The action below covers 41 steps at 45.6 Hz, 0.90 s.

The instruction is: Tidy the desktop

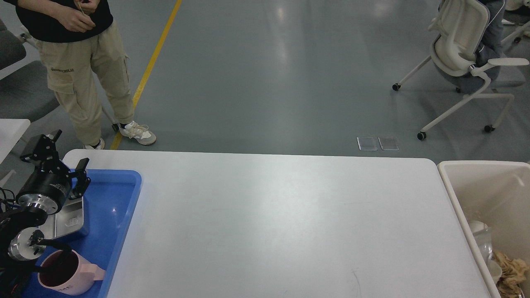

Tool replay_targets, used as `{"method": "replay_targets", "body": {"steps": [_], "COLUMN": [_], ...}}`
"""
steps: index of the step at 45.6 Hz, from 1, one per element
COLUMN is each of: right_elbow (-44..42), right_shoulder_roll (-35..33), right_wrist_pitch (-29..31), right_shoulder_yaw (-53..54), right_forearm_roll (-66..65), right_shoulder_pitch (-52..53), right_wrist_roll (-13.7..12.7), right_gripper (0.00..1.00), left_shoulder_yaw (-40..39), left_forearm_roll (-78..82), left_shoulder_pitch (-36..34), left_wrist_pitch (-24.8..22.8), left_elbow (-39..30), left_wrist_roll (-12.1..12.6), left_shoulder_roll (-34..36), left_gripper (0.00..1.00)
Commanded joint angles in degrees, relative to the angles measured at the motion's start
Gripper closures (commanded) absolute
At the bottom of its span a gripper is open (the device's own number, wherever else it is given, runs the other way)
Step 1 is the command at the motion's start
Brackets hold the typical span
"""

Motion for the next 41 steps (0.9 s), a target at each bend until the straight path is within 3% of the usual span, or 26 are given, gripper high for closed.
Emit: {"method": "replay_targets", "body": {"steps": [1, 24, 29, 41], "right_elbow": [0.02, 1.87, 1.61, 4.85], "right_shoulder_roll": [0.37, 9.60, 15.30, 24.10], "right_wrist_pitch": [-0.16, 0.01, -0.43, -0.07], "right_shoulder_yaw": [-0.02, -0.37, 0.76, 22.73], "right_forearm_roll": [0.04, -0.05, 0.12, 13.39], "right_shoulder_pitch": [0.39, 12.51, 17.96, 18.06], "right_wrist_roll": [-0.02, 0.16, 0.16, -0.28], "right_gripper": [0.00, 0.00, 0.00, 0.00], "left_shoulder_yaw": [-0.08, -0.25, -0.43, -0.43], "left_forearm_roll": [0.03, 0.03, -0.06, -0.06], "left_shoulder_pitch": [0.00, 0.52, 0.61, 0.88], "left_wrist_pitch": [-0.03, -1.26, -1.35, -2.14], "left_elbow": [0.00, 0.00, 0.00, 0.00], "left_wrist_roll": [0.03, 0.03, 0.03, -0.05], "left_shoulder_roll": [0.25, 0.60, 0.60, 0.60], "left_gripper": [0.03, 0.03, 0.03, 0.03]}}
